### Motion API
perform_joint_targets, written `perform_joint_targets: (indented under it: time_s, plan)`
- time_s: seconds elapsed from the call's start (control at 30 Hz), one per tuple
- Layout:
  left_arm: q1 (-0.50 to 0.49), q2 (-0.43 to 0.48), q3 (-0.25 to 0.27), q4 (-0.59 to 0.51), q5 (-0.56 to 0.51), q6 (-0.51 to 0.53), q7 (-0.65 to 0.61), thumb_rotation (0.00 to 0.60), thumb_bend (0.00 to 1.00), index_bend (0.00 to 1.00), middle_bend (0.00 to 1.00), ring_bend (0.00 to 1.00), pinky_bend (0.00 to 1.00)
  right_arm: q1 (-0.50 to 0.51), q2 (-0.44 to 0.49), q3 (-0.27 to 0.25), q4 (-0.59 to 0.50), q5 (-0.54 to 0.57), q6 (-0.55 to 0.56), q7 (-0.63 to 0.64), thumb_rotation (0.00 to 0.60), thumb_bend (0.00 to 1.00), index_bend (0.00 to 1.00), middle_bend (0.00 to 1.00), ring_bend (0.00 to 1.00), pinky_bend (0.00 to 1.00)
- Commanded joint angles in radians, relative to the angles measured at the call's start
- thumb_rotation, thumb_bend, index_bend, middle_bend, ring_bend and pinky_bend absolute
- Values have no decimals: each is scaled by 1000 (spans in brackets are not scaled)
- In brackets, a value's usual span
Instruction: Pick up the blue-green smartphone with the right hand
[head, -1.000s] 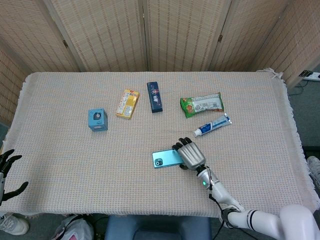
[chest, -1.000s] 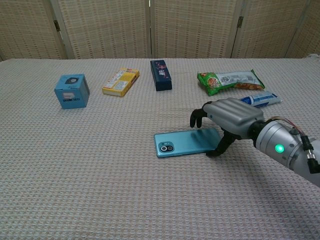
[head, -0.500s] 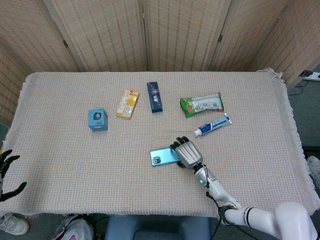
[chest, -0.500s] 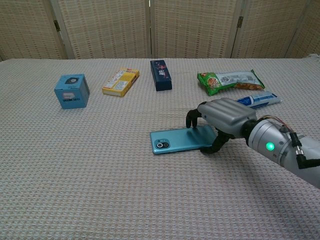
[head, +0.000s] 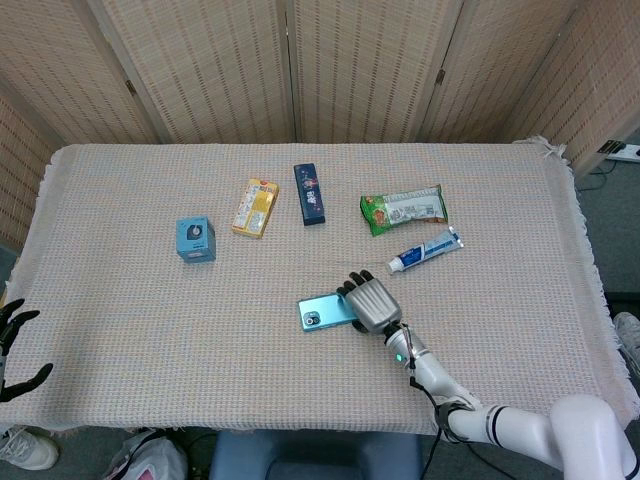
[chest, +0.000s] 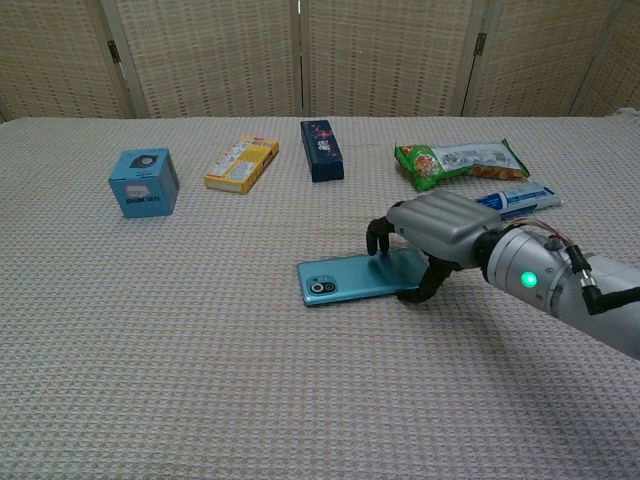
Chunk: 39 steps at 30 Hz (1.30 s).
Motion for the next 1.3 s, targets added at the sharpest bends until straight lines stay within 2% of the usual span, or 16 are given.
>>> perform_joint_targets:
  time_s: [0.03,0.17,0.47,0.97,1.3]
  plan:
    - [1,0,-1,2,-1,1,-2,600,212,234,145,150,195,11,15,2,-19,20,-18,-20,600,605,351,364,190,232]
    - [2,-1,-1,7,-2,0,-8,600,211,234,145,150,195,27,49,10,-61,59,-41,-48,600,647,351,364,192,235]
    - [0,-4,-1,13,-1,-4,-13,600,211,233,145,150,195,56,109,26,-128,138,-64,-78,600,656,351,366,200,239]
    - [4,0,-1,14,-3,-4,-20,600,211,232,145,150,195,141,101,47,-96,266,-99,-120,600,692,355,380,220,255]
    - [10,4,-1,17,-7,1,-26,600,211,232,145,150,195,179,112,71,-83,360,-113,-90,600,756,415,426,274,289]
